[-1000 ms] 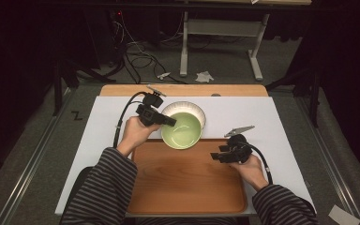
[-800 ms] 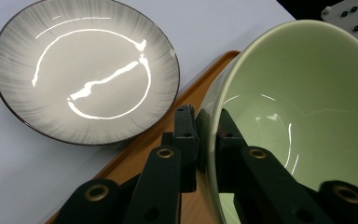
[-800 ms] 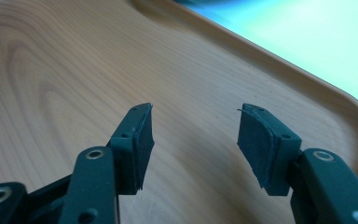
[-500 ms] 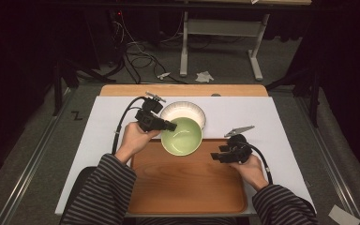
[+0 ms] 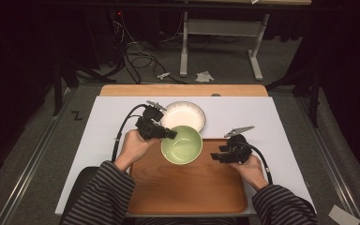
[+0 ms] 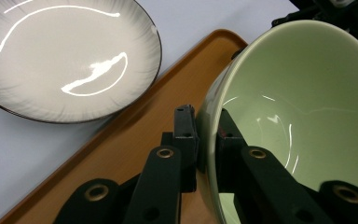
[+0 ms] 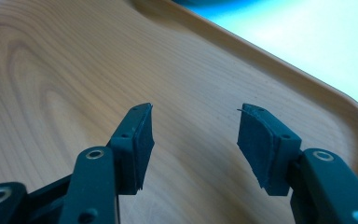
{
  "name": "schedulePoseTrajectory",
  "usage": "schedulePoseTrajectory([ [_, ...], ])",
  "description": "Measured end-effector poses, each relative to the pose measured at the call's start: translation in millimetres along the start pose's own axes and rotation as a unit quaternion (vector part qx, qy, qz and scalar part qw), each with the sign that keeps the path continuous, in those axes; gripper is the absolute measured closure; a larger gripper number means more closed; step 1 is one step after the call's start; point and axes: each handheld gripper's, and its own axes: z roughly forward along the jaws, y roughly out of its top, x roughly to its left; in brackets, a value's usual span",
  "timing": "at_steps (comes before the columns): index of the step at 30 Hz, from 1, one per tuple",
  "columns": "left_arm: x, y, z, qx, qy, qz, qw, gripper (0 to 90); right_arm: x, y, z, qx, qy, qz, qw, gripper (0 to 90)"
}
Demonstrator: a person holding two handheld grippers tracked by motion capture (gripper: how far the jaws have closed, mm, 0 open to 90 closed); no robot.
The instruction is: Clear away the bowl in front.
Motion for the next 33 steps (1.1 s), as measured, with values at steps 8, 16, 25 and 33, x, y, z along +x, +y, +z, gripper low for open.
schedulePoseTrajectory([
  [8, 3.1, -12.5, 4.5, 0.016, 0.007, 0.005, 0.9998, 83.1, -0.5, 0.0, -0.3, 0.0, -0.001, 0.0, 1.0, 46.6],
  [16, 8.4, -20.0, 12.0, 0.026, 0.018, 0.01, 0.9994, 83.1, -0.6, 0.0, -0.3, -0.001, -0.002, -0.001, 1.0, 46.6],
  [25, 10.5, -26.6, 25.6, 0.042, 0.025, 0.011, 0.9987, 83.1, 0.4, -0.4, -1.2, -0.002, -0.002, 0.001, 1.0, 46.6],
  [33, 15.6, -29.5, 33.4, 0.045, 0.032, 0.005, 0.9985, 83.1, 0.0, -0.4, -1.5, -0.003, -0.002, 0.001, 1.0, 46.6],
])
